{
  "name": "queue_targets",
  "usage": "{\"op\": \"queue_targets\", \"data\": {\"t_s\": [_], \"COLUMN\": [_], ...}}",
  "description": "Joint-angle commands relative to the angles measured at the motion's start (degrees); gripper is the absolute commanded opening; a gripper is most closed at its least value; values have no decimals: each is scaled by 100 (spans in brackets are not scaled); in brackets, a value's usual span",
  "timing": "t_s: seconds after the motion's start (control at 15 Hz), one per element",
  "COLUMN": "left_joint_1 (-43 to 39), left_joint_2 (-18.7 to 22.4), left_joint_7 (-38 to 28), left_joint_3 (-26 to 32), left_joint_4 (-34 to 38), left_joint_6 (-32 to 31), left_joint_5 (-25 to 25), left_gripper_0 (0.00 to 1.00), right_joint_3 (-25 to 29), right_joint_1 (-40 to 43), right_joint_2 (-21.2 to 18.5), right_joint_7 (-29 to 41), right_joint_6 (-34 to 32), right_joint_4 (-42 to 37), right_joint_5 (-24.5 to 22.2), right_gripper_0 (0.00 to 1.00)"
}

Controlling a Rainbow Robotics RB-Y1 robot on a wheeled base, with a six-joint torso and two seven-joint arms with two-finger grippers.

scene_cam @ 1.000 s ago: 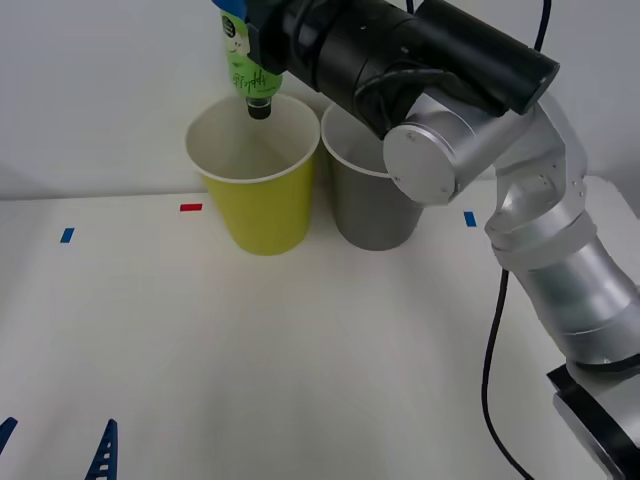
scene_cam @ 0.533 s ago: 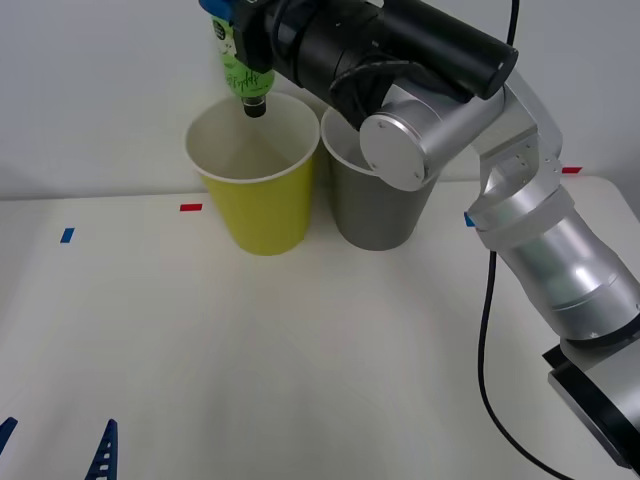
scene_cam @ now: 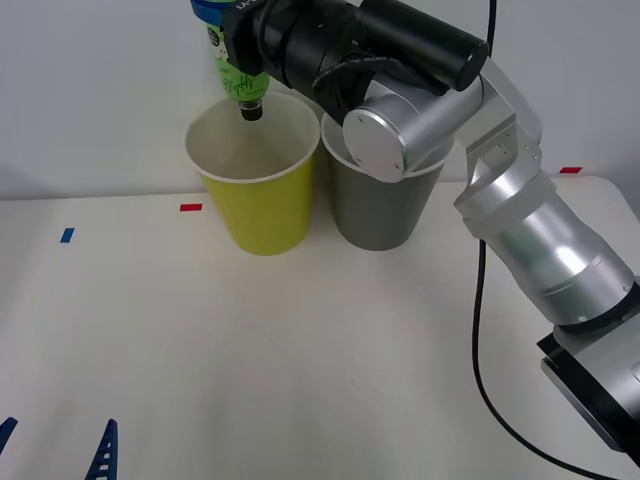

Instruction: Put cans in the gray bin and PET bottles in the light green bin.

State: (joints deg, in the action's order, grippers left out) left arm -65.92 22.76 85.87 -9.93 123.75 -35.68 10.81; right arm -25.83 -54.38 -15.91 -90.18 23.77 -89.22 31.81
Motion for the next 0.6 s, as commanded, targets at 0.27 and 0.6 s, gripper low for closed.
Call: {"op": "queue_targets", "data": {"t_s": [0.27,0.6], "left_joint_1": [0,0], "left_joint_2": [0,0], "left_joint_7": [0,0], "left_joint_3": [0,0], "left_joint_4": [0,0], "left_joint_6": [0,0], "left_joint_5": [0,0], "left_gripper_0": [100,100], "right_joint_3": [-27,-27], "right_joint_1": [-38,-38], "right_joint_2": [53,97], "right_joint_7": [62,177], "right_joint_6": [-13,-13], "right_joint_4": [45,80], "right_joint_5": [-167,-334], "right_gripper_0": [0,100]}}
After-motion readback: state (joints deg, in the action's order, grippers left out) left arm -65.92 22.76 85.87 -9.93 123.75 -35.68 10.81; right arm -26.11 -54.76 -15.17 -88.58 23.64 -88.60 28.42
